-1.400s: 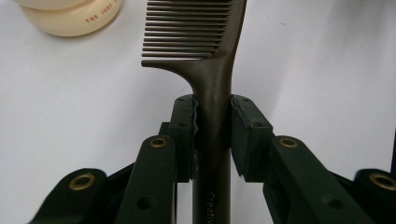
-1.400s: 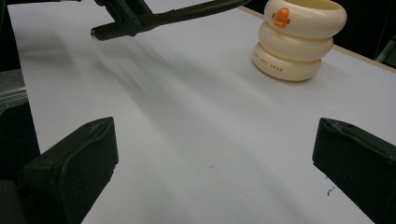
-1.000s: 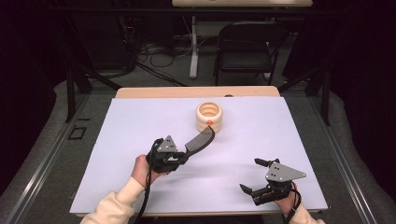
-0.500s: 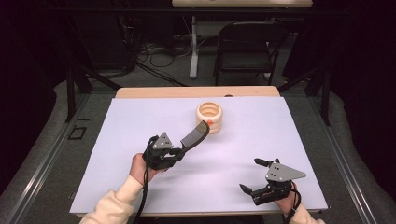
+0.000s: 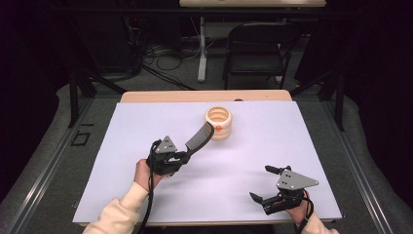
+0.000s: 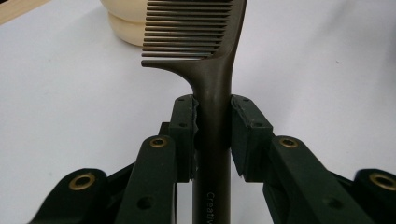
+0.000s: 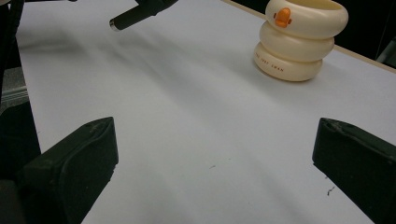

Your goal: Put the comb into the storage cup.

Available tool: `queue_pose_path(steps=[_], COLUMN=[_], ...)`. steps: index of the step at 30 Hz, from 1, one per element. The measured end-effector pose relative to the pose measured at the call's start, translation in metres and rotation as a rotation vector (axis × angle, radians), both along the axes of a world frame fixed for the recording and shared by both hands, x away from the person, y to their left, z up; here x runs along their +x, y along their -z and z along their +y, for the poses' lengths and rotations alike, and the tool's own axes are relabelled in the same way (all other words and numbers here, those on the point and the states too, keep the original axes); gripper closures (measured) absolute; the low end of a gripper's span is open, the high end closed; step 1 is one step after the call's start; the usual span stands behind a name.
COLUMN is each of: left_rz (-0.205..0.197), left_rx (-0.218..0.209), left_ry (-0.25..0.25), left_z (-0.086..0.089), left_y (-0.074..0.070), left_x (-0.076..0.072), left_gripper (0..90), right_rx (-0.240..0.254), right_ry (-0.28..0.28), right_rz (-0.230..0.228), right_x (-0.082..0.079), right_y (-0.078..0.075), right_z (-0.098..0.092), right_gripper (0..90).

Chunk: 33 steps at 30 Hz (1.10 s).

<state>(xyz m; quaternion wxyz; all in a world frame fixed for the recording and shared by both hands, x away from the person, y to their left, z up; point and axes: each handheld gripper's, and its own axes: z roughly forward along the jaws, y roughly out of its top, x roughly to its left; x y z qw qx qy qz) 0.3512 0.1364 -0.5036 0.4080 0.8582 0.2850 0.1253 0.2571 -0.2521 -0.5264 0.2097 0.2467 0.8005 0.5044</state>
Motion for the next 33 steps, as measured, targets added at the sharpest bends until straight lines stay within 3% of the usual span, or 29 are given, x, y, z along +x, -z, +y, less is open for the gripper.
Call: queue_pose_path(steps=[33], left_rz=[-0.055], left_rx=[-0.079], left_ry=[-0.063], left_z=[0.003], left_y=[0.001], left_x=[0.02], left_gripper=[72.3], right_rx=[-0.004], right_ry=[0.001], right_rz=[0.008], right_x=[0.002], right_y=[0.001], right_z=[0.001], right_gripper=[0.0])
